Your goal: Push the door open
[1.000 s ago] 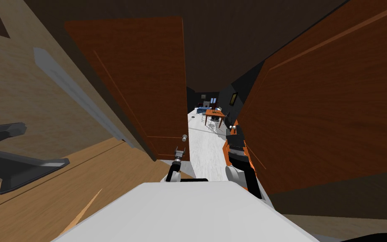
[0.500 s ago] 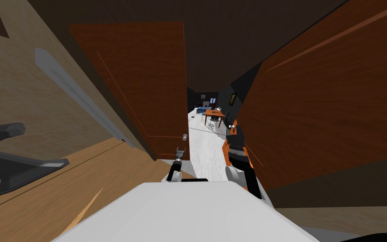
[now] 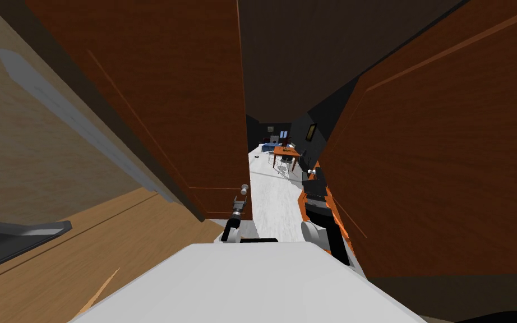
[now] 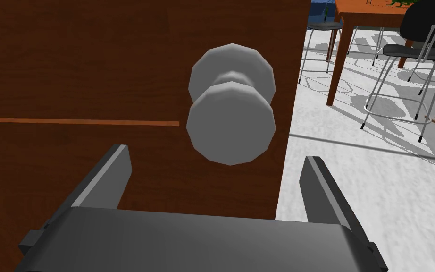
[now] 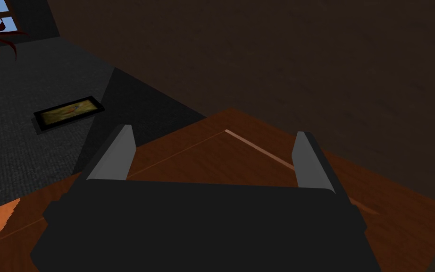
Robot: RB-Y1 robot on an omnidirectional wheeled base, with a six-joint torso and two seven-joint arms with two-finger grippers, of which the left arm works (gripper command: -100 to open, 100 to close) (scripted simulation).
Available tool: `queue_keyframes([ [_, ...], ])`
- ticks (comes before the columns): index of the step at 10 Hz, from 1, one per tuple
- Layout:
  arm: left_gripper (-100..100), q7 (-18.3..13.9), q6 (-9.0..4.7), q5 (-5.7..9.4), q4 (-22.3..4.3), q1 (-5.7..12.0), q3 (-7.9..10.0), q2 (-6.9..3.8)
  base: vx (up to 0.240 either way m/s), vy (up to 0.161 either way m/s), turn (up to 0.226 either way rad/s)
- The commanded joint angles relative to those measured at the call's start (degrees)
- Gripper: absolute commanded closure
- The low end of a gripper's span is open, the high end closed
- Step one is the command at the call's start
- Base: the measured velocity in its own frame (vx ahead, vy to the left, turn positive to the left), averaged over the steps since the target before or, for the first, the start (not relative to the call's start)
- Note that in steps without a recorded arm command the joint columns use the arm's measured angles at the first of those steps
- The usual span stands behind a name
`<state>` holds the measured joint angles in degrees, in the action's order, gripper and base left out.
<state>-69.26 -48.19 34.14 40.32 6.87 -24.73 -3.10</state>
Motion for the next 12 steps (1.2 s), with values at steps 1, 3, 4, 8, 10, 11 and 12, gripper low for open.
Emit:
queue_keyframes([
  [1,-100,-0.07,-0.05,0.09,-0.13,0.12,0.17,0.05,0.205,-0.007,-0.017],
  [3,-100,-0.19,-0.16,0.21,-0.33,0.25,0.37,0.6,0.209,-0.025,-0.029],
  [4,-100,-0.14,-0.14,0.17,-0.27,0.2,0.31,0.43,0.089,-0.018,-0.001],
  [8,100,-0.14,-0.14,0.17,-0.27,0.2,0.31,0.43,-0.022,0.006,-0.002],
  [10,100,-0.14,-0.14,0.17,-0.27,0.2,0.31,0.43,-0.005,0.0,0.001],
  [11,100,0.03,-0.03,0.5,-0.55,0.1,0.95,-0.05,0.09,-0.023,0.026],
  [12,100,0.13,-0.1,0.68,-0.6,0.13,1.32,-0.25,0.163,-0.048,0.023],
])
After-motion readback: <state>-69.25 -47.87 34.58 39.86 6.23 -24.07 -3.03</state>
